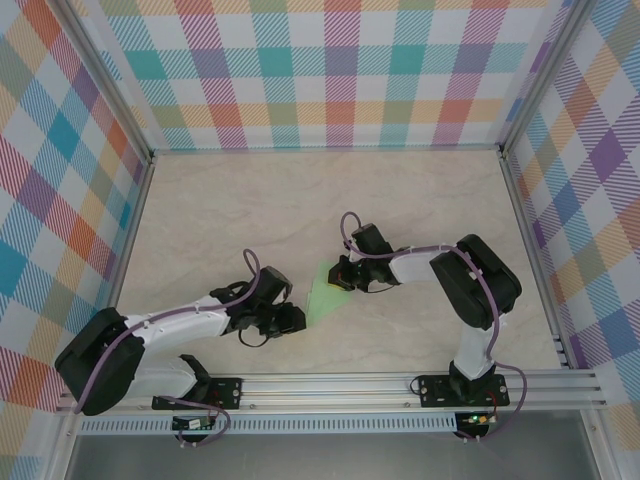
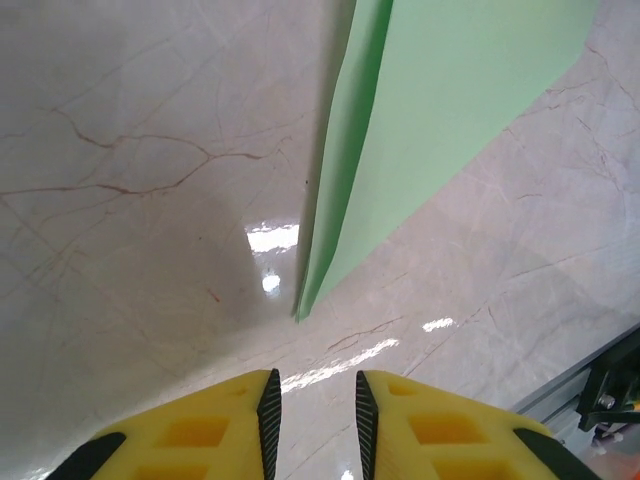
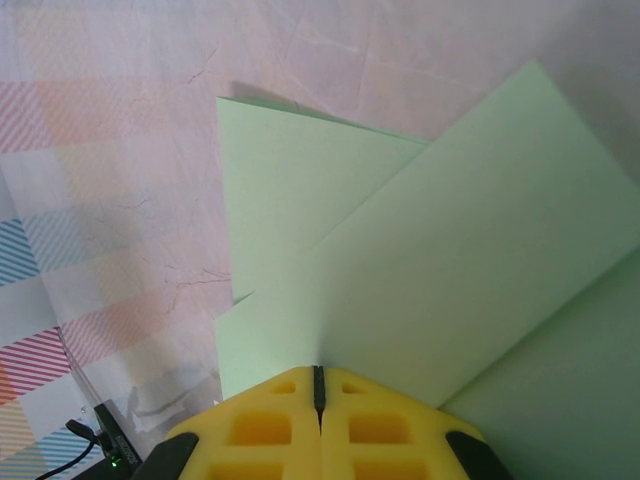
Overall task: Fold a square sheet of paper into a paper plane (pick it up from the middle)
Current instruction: Fourth fold the wing at the center of the table.
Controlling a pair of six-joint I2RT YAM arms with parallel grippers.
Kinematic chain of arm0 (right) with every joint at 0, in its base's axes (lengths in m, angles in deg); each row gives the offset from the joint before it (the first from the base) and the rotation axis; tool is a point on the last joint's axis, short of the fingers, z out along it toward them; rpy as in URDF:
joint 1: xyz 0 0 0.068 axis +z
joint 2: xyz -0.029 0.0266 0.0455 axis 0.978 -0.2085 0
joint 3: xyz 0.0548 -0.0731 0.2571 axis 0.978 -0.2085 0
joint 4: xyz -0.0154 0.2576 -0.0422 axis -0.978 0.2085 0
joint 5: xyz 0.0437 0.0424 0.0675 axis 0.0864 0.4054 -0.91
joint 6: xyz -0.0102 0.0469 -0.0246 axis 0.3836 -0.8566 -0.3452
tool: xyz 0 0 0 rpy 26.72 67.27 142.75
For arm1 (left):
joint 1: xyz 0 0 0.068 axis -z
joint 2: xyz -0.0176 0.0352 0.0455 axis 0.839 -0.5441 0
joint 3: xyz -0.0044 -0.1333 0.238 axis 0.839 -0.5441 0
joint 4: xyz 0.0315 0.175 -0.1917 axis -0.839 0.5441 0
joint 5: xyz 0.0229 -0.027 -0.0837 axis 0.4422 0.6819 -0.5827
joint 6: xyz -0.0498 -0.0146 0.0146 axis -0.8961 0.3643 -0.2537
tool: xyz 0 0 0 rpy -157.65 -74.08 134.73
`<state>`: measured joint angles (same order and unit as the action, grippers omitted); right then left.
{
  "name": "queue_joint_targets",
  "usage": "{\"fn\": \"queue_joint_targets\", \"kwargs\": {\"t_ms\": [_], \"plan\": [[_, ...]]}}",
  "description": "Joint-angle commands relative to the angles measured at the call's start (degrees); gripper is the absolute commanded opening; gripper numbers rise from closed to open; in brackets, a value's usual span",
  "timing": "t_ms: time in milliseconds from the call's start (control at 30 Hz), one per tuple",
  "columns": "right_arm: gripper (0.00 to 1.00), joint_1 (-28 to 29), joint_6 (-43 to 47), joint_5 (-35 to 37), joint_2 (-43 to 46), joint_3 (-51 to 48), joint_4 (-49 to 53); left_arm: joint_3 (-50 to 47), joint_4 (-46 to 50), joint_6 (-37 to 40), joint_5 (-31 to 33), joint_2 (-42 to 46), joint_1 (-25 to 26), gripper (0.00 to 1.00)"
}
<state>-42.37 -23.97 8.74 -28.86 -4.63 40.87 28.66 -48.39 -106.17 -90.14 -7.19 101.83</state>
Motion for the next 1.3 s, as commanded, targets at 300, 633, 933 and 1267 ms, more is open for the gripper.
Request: {"fn": "queue_joint_targets", "kwargs": {"t_ms": [300,633,933,1267], "plan": [[0.29,-0.2,6.5,7.3,9.6,6.5,20.8,11.2,3.9,6.5,2.9,-5.6,-6.3,0.34],[0.43,-0.2,-4.3,15.2,22.3,-4.1,24.6,21.8,9.0,13.4,3.9,-18.1,-6.7,0.43],[0.38,-0.2,-7.7,8.7,20.3,-8.3,16.1,24.5,9.4,14.5,2.8,-23.8,-6.7,0.42],[0.36,-0.2,-7.1,8.5,15.8,-6.2,14.5,25.1,9.0,15.1,1.0,-25.7,-6.7,0.39]]}}
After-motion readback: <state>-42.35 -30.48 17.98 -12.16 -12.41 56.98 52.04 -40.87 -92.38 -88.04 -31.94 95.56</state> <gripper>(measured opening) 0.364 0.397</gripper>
